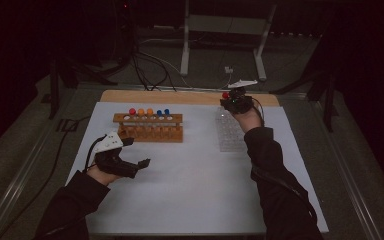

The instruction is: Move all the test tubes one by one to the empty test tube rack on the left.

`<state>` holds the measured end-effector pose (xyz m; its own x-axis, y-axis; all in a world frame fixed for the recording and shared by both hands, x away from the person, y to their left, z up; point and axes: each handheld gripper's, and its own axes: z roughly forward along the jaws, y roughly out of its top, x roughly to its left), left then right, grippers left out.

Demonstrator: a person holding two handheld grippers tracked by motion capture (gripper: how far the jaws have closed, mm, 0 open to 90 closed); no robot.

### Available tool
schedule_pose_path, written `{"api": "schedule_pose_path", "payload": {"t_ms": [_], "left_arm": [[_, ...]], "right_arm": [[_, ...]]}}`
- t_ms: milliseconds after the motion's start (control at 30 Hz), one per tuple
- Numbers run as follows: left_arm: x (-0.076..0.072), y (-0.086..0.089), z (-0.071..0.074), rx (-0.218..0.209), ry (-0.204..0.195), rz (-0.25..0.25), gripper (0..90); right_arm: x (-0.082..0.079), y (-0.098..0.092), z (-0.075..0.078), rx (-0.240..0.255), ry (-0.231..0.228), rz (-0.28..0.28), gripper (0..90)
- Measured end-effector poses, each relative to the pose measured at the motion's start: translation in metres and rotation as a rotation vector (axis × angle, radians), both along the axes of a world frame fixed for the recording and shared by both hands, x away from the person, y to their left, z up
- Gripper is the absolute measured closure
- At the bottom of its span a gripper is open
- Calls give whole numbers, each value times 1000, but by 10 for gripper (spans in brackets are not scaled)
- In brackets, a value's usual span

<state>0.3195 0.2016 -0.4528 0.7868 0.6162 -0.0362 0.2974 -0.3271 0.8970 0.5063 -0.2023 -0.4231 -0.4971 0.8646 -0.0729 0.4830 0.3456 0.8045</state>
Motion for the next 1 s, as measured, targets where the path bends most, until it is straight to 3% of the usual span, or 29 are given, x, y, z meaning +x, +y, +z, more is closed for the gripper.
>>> {"api": "schedule_pose_path", "payload": {"t_ms": [233,467,1000], "left_arm": [[0,-1,1,0,0,-6,20],[0,-2,4,-1,1,-16,20],[1,-13,11,9,7,-42,21]], "right_arm": [[-7,0,17,-5,-41,-2,744],[-18,4,30,9,-64,39,745],[-67,23,18,20,-55,220,745]]}}
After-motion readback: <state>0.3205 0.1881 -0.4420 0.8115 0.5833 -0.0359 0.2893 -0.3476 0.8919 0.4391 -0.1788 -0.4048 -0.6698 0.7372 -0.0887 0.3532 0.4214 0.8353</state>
